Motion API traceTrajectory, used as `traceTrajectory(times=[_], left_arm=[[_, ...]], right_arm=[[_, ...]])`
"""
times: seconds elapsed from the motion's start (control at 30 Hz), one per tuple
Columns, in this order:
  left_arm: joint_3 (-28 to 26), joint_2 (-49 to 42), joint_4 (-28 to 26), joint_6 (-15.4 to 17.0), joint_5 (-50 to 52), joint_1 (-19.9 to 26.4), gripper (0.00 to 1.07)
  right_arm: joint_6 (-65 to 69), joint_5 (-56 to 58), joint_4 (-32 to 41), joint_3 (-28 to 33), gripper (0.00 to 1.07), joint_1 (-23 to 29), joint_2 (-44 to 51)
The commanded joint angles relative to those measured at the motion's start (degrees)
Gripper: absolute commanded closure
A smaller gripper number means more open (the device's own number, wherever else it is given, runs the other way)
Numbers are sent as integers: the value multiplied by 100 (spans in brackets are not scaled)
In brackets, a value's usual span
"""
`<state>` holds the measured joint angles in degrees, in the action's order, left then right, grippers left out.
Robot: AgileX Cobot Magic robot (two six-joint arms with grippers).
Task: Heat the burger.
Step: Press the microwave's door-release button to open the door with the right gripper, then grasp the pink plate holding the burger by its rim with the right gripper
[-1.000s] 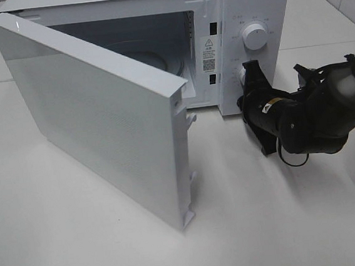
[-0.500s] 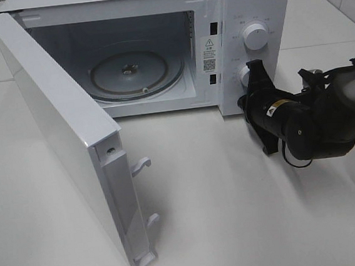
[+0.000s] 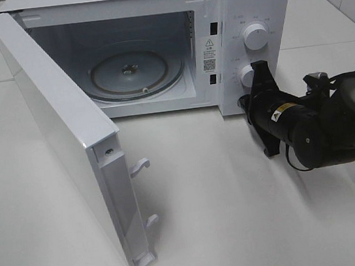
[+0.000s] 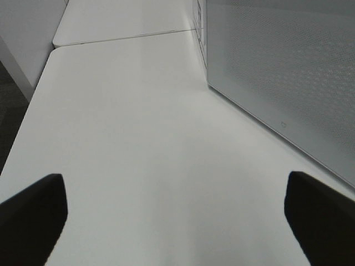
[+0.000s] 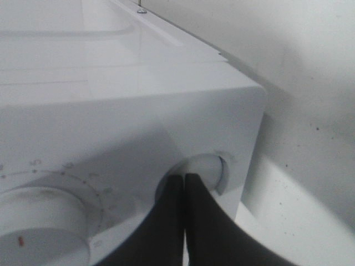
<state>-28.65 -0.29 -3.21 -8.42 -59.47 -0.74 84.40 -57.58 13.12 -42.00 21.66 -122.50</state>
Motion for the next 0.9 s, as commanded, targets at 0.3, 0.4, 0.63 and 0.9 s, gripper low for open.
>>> traceTrajectory(times=[0.3,0.4,0.63,0.9], left_arm=[[11,-92,-11,23,17,-34,6],[11,-92,-11,23,17,-34,6],[11,-92,-11,23,17,-34,6],[11,-92,-11,17,17,-34,6]], right_arm=[[80,-344,-206,246,107,-17,120],[80,-332,-212,327,107,-17,155],[40,-338,-183,464,107,-17,344],[0,-315,-115,837,107,-17,688]])
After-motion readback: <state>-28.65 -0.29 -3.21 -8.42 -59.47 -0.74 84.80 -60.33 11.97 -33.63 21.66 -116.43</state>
